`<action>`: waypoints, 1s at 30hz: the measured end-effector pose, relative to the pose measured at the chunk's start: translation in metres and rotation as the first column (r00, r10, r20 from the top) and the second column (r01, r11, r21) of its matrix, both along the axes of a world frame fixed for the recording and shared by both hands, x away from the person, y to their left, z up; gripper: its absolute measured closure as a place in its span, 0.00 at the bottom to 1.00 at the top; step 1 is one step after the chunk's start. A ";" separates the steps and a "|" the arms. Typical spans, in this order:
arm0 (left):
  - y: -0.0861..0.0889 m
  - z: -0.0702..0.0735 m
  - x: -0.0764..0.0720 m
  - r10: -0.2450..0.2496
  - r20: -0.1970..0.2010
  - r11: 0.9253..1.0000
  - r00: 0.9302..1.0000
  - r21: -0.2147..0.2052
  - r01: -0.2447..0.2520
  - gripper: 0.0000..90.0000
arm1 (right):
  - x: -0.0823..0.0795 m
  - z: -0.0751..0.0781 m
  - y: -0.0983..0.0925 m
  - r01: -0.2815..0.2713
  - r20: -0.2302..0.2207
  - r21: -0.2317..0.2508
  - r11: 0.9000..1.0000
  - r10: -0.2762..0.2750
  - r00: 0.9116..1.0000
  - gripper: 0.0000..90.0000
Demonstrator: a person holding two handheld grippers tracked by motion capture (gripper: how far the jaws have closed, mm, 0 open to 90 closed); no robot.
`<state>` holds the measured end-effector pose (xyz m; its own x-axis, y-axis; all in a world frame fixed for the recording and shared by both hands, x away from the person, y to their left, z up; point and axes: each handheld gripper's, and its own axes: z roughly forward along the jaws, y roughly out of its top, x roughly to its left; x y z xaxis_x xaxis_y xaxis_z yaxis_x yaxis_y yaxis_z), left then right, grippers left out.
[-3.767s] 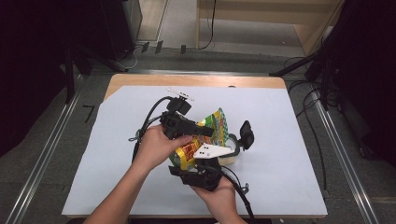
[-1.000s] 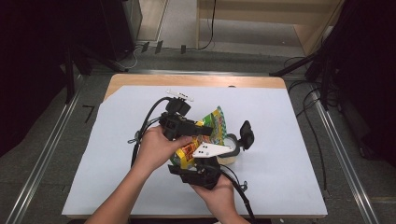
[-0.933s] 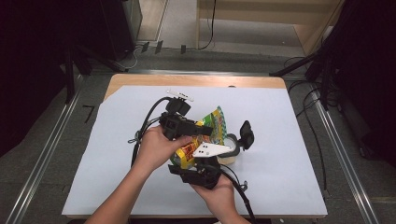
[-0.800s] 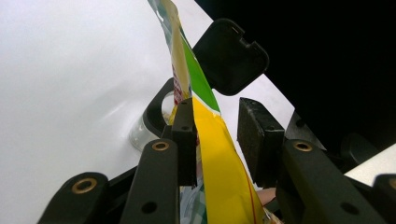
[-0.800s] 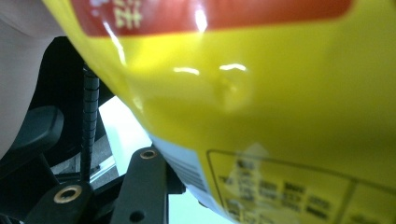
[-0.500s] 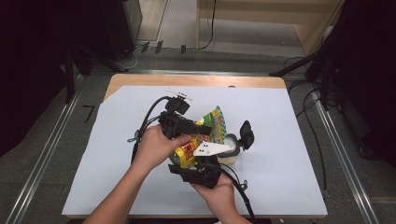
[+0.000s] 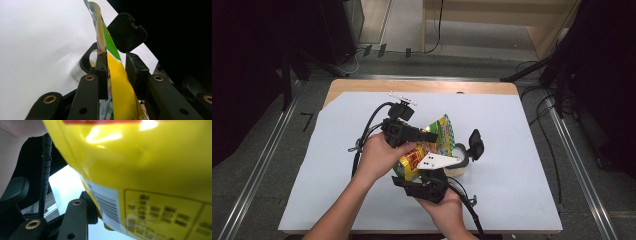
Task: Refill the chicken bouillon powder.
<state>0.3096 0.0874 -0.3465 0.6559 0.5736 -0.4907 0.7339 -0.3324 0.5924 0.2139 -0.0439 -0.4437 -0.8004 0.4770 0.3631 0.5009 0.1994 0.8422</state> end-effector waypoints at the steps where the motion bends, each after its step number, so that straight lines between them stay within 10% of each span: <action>1: 0.000 0.000 0.000 0.000 0.001 1.000 1.000 0.000 0.000 0.81 | 0.001 0.000 0.000 0.000 -0.005 0.004 1.000 0.000 1.000 0.72; 30: 0.000 0.002 -0.002 -0.009 -0.003 1.000 1.000 0.005 0.009 0.79 | 0.004 -0.001 -0.001 -0.034 -0.028 0.030 0.999 0.034 0.999 0.72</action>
<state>0.3074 0.0875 -0.3449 0.6595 0.5700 -0.4901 0.7327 -0.3417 0.5886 0.2177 -0.0451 -0.4449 -0.8052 0.4383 0.3994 0.5178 0.1915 0.8338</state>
